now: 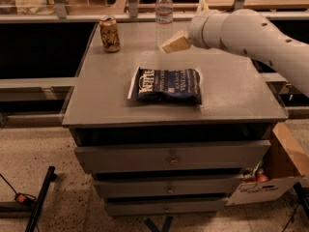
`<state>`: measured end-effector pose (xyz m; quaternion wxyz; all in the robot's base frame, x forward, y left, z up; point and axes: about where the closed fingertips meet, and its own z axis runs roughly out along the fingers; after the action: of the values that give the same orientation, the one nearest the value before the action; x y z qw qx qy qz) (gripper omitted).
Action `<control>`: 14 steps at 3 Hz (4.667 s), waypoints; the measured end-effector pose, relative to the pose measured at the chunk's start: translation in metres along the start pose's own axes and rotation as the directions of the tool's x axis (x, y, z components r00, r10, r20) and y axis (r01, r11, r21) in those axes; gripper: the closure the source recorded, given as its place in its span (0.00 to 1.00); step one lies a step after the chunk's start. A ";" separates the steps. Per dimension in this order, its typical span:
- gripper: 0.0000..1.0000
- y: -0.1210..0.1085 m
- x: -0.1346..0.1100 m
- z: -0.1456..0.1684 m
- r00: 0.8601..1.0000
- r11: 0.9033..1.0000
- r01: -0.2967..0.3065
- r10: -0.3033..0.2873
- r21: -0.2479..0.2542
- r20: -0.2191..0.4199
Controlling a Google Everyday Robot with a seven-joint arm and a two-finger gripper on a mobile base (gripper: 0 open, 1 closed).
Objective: Pick water bottle
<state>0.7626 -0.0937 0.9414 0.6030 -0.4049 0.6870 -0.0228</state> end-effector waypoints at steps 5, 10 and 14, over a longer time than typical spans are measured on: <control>0.00 -0.016 0.016 0.053 0.910 0.913 -0.401 0.407 -0.078 0.083; 0.19 -0.012 0.004 0.136 0.916 0.932 -0.310 0.345 -0.186 0.204; 1.00 -0.034 -0.022 0.134 0.899 0.907 -0.362 0.401 -0.216 0.177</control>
Offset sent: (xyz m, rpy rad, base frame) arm 0.0267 -0.0300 0.0117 0.4134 0.1352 -0.1866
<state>0.8931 -0.0430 0.9405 0.6286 -0.3139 0.6824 0.2018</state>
